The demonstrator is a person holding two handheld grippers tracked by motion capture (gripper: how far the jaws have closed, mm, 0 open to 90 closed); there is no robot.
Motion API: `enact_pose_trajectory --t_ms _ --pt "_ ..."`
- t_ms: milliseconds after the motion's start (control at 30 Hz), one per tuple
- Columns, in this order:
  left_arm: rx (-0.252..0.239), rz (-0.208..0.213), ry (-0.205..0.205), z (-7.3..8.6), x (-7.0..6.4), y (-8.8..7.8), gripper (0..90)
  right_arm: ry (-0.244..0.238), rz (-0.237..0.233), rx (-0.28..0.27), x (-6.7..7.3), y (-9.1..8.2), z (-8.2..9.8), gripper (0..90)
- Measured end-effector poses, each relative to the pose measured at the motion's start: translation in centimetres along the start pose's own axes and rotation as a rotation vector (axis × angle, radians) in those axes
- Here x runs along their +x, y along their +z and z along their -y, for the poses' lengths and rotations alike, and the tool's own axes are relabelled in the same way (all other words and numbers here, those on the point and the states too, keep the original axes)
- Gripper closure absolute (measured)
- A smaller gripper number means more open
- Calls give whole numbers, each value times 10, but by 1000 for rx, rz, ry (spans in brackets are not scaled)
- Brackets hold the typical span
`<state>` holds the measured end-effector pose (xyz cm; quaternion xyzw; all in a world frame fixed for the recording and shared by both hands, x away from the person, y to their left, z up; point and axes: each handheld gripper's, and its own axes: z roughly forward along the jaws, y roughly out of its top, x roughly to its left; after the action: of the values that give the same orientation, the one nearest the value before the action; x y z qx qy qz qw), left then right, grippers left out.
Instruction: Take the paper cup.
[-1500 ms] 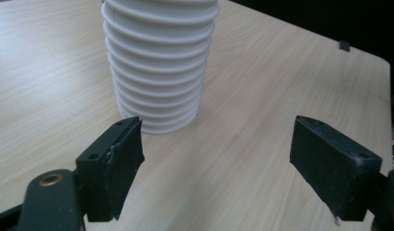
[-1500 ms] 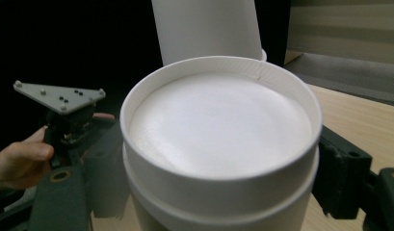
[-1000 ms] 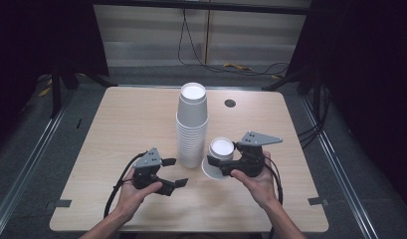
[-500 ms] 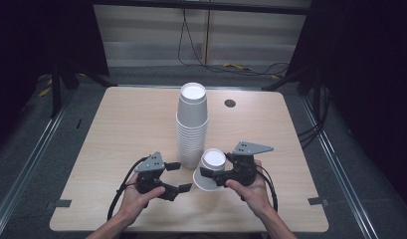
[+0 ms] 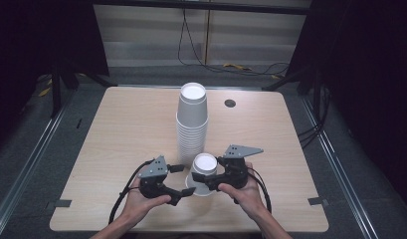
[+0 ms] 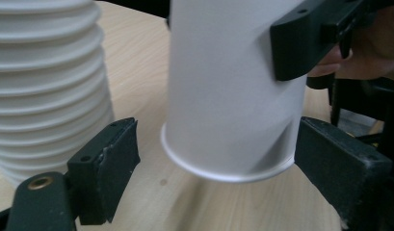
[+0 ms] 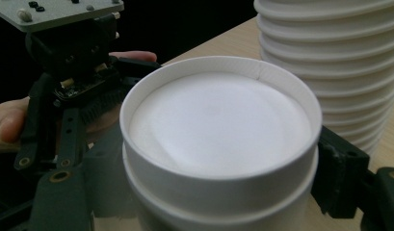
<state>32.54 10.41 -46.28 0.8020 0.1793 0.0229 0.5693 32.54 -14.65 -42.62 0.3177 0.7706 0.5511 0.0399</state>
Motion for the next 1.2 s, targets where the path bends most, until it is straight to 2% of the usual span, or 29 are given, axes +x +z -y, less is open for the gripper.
enact_pose_trajectory --t_ms 100,200,267,367,500,600,733,800,833,900,967,1200 --pt "4 4 -1 1 0 1 155 0 -12 -4 2 2 -1 226" --pt "15 28 -6 2 1 3 153 -5 -16 -4 4 4 -2 228" --pt "5 36 -11 2 1 5 152 0 -18 -3 5 6 -2 229" --pt "2 33 -7 2 -1 8 134 1 -32 -4 7 10 -2 229" --pt "-2 8 -1 2 -4 12 86 3 -46 -20 10 13 -1 229" --pt "3 13 8 2 -5 12 73 7 -57 -23 13 15 1 229" --pt "-2 22 33 4 -6 14 65 13 -76 -32 16 17 2 229" --pt "-2 42 40 5 -7 15 87 10 -83 -29 17 18 3 228" --pt "0 38 47 4 -7 14 96 6 -82 -28 18 18 3 228" --pt "-12 47 45 5 -7 13 103 5 -81 -30 18 18 3 228" --pt "-8 38 71 4 -6 11 112 14 -85 -35 18 17 2 227" --pt "11 35 111 2 -7 8 134 37 -114 -18 14 16 2 214"
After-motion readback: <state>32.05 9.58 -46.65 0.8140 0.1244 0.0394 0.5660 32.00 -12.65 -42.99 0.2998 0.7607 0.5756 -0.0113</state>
